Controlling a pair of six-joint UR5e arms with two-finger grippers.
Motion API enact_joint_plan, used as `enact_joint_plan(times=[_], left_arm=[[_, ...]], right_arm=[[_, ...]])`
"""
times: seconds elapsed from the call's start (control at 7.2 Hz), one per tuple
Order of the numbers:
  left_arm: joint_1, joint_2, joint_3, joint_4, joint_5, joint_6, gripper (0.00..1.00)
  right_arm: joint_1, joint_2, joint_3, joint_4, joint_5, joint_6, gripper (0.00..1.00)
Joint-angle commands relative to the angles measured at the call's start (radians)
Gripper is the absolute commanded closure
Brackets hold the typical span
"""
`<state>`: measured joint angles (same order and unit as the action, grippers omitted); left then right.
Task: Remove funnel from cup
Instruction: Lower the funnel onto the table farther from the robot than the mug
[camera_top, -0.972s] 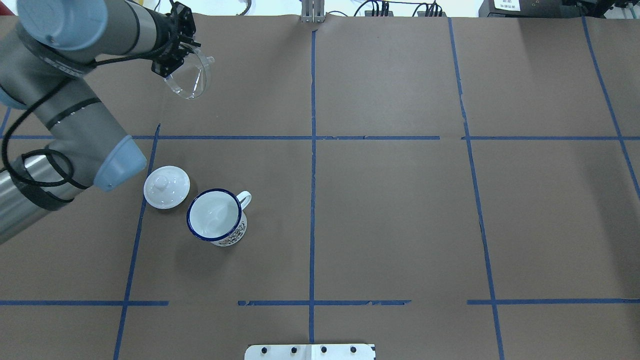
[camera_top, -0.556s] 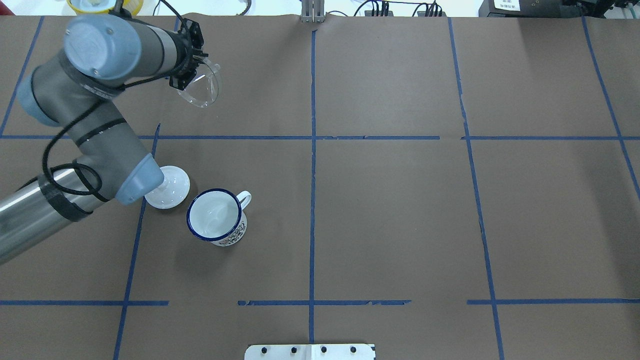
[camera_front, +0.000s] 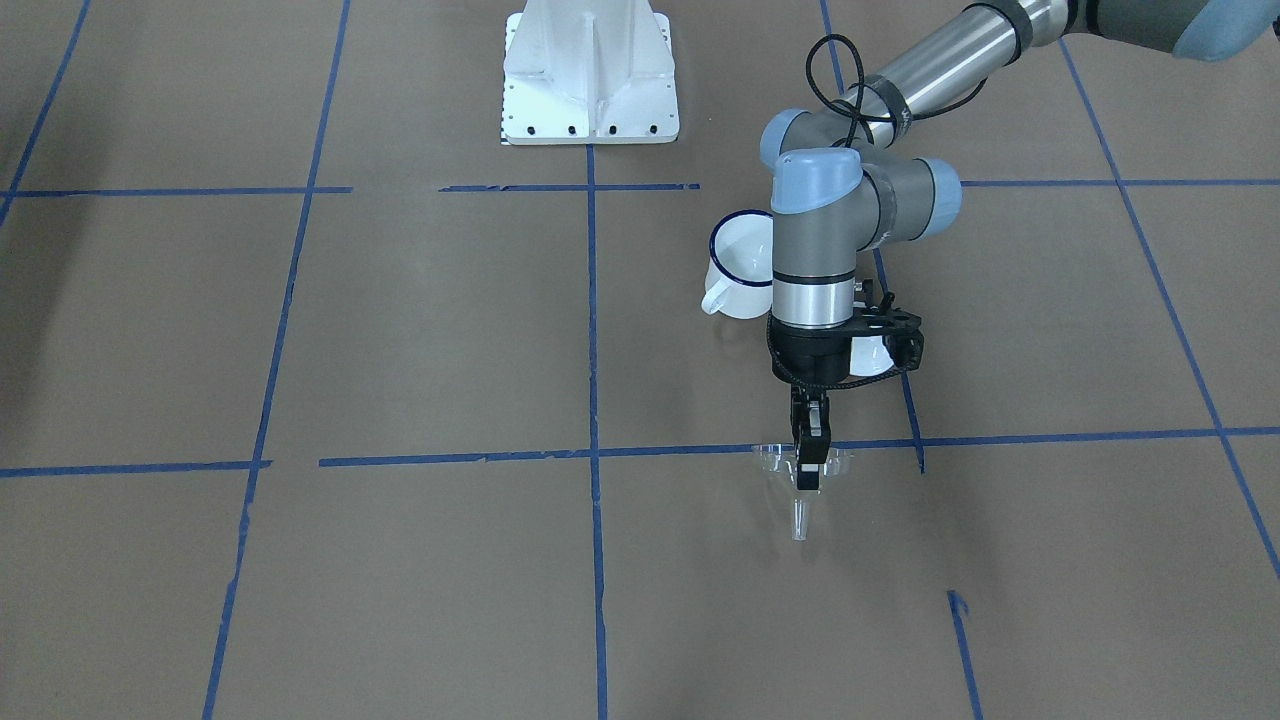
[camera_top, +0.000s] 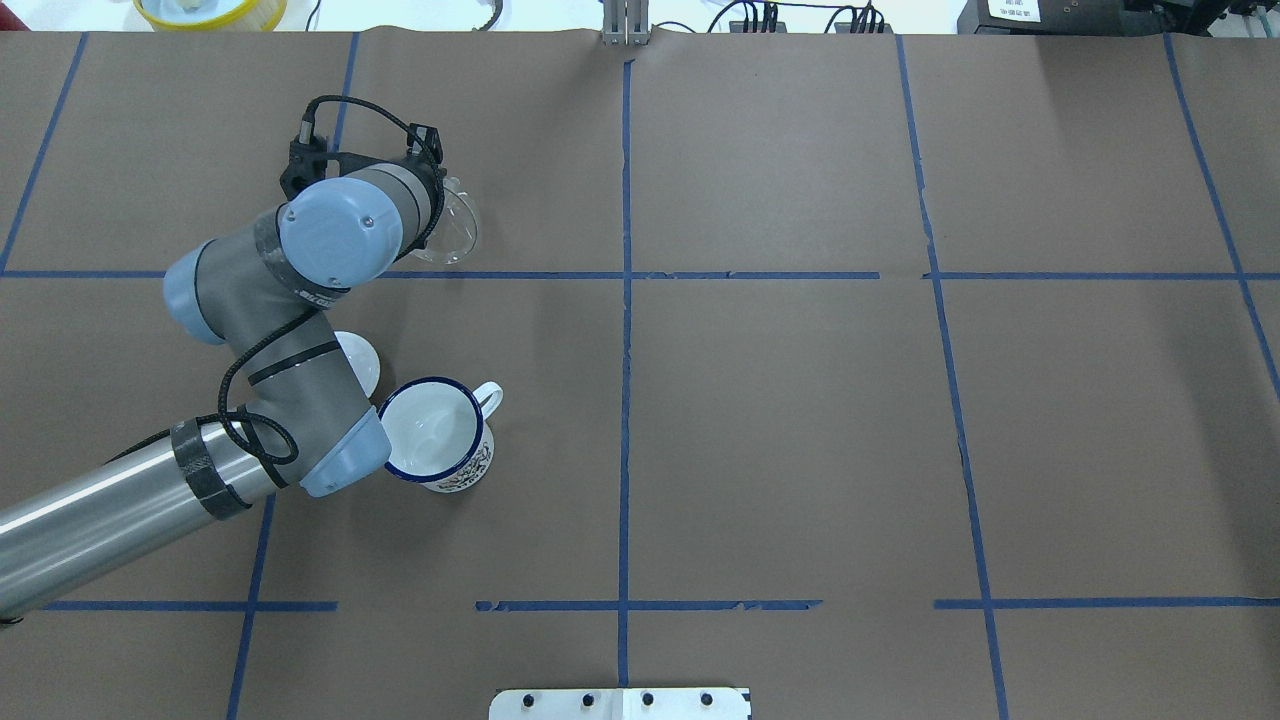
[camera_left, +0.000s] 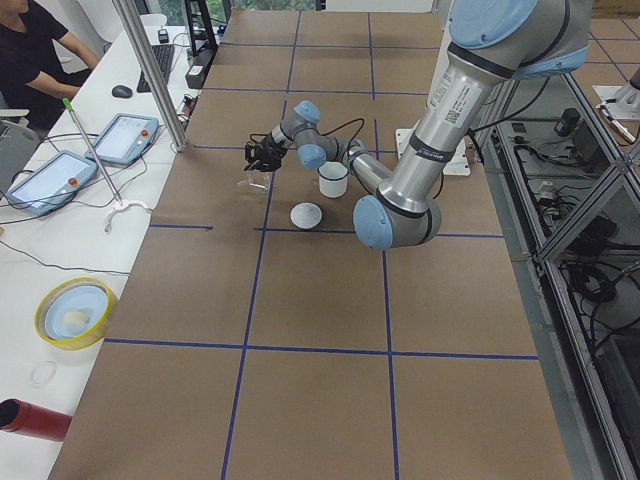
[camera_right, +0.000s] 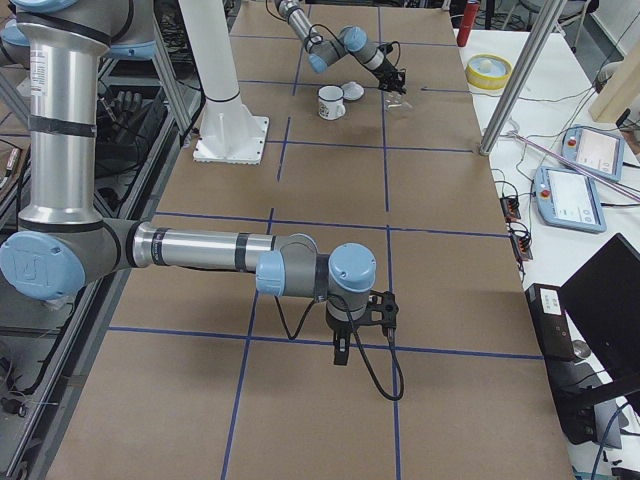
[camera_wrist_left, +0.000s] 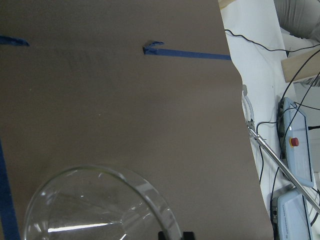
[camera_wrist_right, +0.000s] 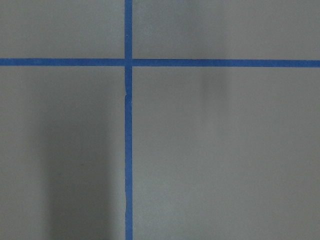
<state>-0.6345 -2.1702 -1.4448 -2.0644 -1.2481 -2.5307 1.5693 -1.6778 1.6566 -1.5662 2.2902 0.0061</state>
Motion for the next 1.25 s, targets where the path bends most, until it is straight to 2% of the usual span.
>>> enact_joint_plan(times=[0.0, 0.28, 0.42, 0.56, 0.83, 1.11], left_arm=[[0.003, -0.002, 0.039, -0.008, 0.064, -0.034, 1.00], [-0.007, -0.002, 0.040, -0.010, 0.068, -0.034, 1.00], [-0.007, 0.000, 0.040, -0.010, 0.068, -0.025, 0.59], [-0.008, 0.003, 0.047, -0.008, 0.068, -0.010, 0.01], [-0.008, 0.007, 0.049, -0.008, 0.068, 0.064, 0.00], [-0.019, 0.007, 0.020, -0.026, 0.052, 0.244, 0.00]], right_arm=[[0.000, 0.000, 0.000, 0.000, 0.000, 0.000, 0.00], [0.000, 0.000, 0.000, 0.000, 0.000, 0.000, 0.00], [0.000, 0.000, -0.001, 0.000, 0.000, 0.000, 0.00], [0.000, 0.000, 0.000, 0.000, 0.000, 0.000, 0.00], [0.000, 0.000, -0.001, 0.000, 0.000, 0.000, 0.00], [0.000, 0.001, 0.000, 0.000, 0.000, 0.000, 0.00]])
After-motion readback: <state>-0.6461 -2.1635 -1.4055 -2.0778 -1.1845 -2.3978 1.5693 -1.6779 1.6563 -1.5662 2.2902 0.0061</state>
